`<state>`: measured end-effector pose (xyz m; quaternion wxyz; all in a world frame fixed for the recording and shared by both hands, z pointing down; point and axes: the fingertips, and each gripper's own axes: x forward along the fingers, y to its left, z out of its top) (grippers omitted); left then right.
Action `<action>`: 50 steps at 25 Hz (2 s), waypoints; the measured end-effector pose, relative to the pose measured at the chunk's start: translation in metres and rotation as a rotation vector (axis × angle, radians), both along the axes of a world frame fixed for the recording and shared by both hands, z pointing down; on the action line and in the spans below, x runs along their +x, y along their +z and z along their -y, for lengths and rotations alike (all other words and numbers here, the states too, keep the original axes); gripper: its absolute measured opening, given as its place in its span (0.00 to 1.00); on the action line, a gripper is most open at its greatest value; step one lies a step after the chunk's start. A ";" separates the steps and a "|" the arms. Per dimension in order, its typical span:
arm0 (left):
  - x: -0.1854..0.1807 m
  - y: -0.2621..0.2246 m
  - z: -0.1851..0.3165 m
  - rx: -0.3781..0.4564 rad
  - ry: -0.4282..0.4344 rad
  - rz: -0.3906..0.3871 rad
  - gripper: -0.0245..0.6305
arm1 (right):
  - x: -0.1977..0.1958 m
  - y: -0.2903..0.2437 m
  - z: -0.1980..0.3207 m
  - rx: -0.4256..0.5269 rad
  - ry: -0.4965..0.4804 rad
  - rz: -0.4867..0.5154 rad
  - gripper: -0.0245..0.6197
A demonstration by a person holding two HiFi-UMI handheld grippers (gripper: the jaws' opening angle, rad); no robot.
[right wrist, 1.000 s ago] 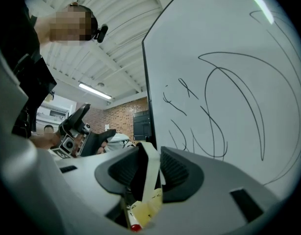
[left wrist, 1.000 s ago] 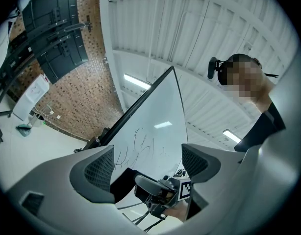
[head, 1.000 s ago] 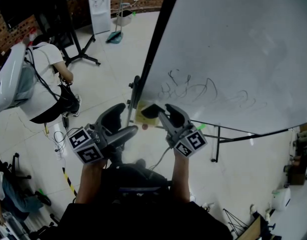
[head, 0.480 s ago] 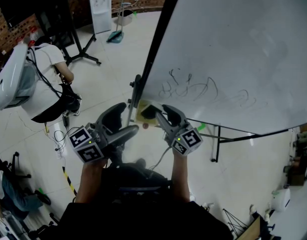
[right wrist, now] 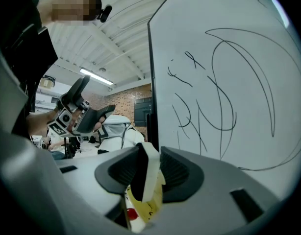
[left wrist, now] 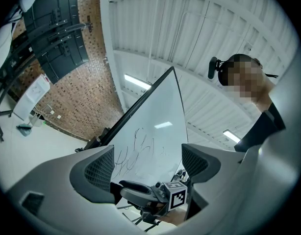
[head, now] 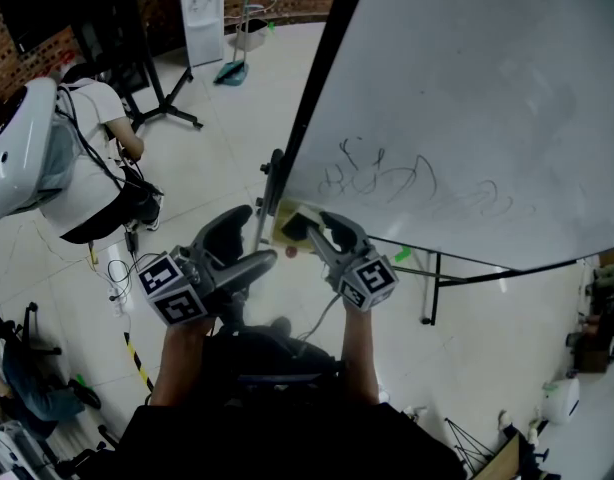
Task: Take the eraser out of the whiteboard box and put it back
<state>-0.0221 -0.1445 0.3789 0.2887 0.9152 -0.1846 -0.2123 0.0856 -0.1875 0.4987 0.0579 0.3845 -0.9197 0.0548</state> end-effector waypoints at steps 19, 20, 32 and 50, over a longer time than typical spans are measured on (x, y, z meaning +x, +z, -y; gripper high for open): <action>-0.006 0.005 0.001 -0.008 -0.016 0.003 0.69 | -0.009 0.033 0.002 -0.033 -0.001 -0.077 0.28; -0.007 0.005 0.001 -0.008 -0.018 0.003 0.69 | -0.010 0.034 0.002 -0.040 -0.001 -0.080 0.28; -0.010 0.006 0.001 -0.010 -0.025 0.005 0.69 | -0.013 0.056 0.003 -0.055 -0.015 -0.113 0.28; -0.008 0.007 0.000 -0.013 -0.022 0.011 0.69 | -0.020 0.073 0.002 -0.059 -0.031 -0.181 0.28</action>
